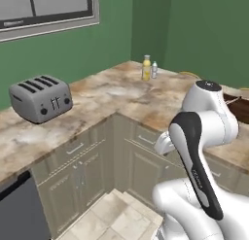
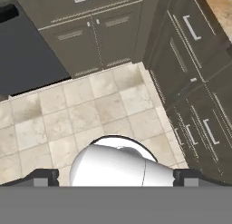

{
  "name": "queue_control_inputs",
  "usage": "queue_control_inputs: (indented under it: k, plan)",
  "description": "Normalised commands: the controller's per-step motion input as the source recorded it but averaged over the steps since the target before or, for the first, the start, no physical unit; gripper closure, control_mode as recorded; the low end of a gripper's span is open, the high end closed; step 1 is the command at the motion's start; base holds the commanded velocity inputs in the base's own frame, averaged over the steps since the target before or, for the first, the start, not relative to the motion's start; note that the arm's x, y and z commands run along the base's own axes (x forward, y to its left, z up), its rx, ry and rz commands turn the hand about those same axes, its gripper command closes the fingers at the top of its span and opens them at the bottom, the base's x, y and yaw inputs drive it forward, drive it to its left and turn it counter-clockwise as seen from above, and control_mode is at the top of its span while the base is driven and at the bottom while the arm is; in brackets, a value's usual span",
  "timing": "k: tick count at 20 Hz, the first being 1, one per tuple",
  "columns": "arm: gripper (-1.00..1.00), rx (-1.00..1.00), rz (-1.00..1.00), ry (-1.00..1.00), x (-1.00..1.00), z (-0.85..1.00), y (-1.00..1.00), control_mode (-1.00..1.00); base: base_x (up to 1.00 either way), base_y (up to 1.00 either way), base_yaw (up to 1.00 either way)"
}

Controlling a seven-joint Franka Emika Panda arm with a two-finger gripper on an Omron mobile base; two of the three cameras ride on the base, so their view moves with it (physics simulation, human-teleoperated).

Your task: Place the drinks on the dining counter in a tight cluster.

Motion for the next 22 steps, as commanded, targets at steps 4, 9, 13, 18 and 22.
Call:
queue_control_inputs:
  k: [4, 9, 13, 18, 22]
  plan:
    - [-1.0, 0.0, 0.0, 0.0, 0.0, 0.0, 0.0, 1.0, 0.31, 0.39, -0.59]
    - [-1.0, 0.0, 0.0, 0.0, 0.0, 0.0, 0.0, 1.0, 0.22, 0.35, -0.44]
    - [-1.0, 0.0, 0.0, 0.0, 0.0, 0.0, 0.0, 1.0, -0.59, -0.46, -0.15]
    - [-1.0, 0.0, 0.0, 0.0, 0.0, 0.0, 0.0, 1.0, -0.51, -1.0, -0.15]
    - [-1.0, 0.0, 0.0, 0.0, 0.0, 0.0, 0.0, 1.0, -0.57, -1.0, -0.17]
